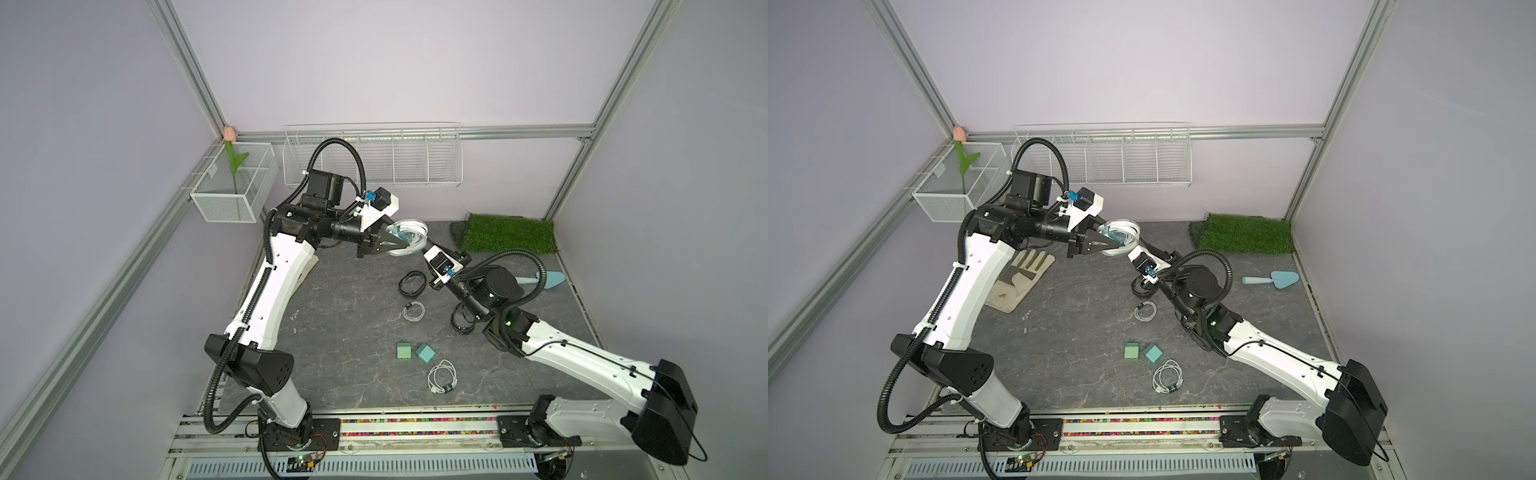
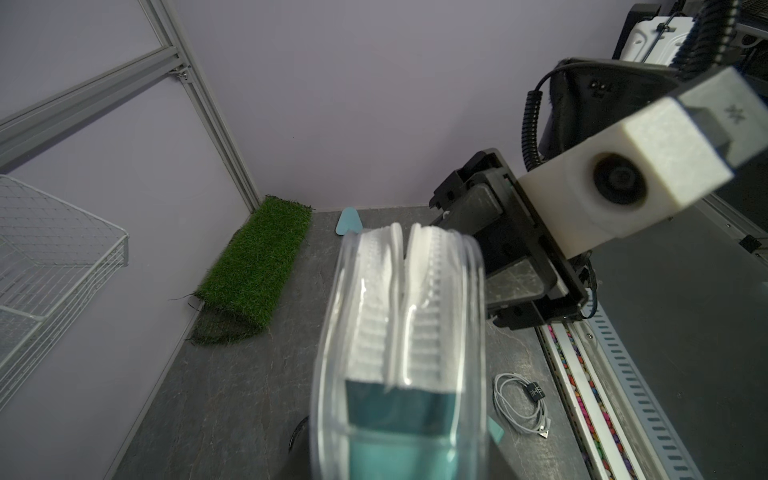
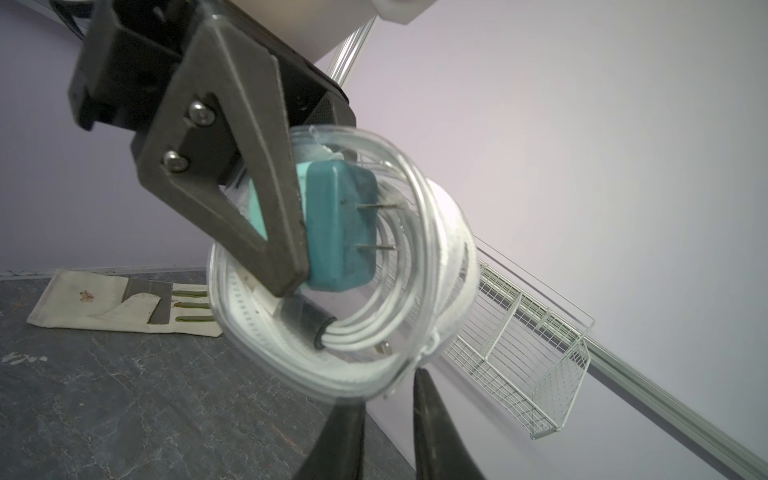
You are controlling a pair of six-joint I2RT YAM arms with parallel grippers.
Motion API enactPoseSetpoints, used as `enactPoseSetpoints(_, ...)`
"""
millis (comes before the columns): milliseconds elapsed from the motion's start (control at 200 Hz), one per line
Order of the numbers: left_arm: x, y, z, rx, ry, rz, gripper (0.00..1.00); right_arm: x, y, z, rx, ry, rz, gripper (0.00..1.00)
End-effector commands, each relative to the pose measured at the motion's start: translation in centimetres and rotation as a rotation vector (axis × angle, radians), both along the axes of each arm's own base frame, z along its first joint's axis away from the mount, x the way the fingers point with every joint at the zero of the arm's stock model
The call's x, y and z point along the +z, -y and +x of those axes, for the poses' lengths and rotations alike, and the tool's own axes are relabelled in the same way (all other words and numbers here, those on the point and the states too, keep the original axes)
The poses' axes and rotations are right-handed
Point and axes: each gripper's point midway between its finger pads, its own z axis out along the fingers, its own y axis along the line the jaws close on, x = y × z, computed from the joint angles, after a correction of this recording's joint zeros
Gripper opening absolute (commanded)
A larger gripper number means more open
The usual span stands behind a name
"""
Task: Pack away charging kits
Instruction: Zip the zipper on the storage bag.
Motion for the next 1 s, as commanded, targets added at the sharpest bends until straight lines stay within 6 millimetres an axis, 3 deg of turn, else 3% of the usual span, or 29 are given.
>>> enactPoseSetpoints(0, 0.0, 0.0, -0.1, -0.014, -0.009, 0.008, 0.00, 2.6, 0.2, -0.2, -0.025, 0.070, 0.042, 0.21)
enactPoseSetpoints(535, -0.7, 0.1, 0.5, -0.003, -0.027, 0.031, 0.00, 3.5, 0.9, 0.1, -0.071, 0.086, 0.060, 0.20)
enactPoseSetpoints(745, -0.5, 0.1, 0.5, -0.006, -0.031, 0.030, 0.00, 3.4, 0.8, 0.0, -0.068, 0.091, 0.048, 0.10)
enactPoseSetpoints(840, -0.8, 0.0, 0.4, -0.008, -0.023, 0.044, 0.00, 3.0, 0.8, 0.2, -0.088, 0.119, 0.003, 0.07)
enactPoseSetpoints(940, -2.2, -0.5, -1.2, -0.077, -0.002, 0.110, 0.00, 2.9, 1.0, 0.5, -0.098, 0.168, -0.093, 0.07)
enactPoseSetpoints(995, -2.9, -0.7, -1.0, -0.075, -0.019, 0.155, 0.00, 2.6, 0.9, 0.6, -0.056, 0.152, -0.170, 0.07)
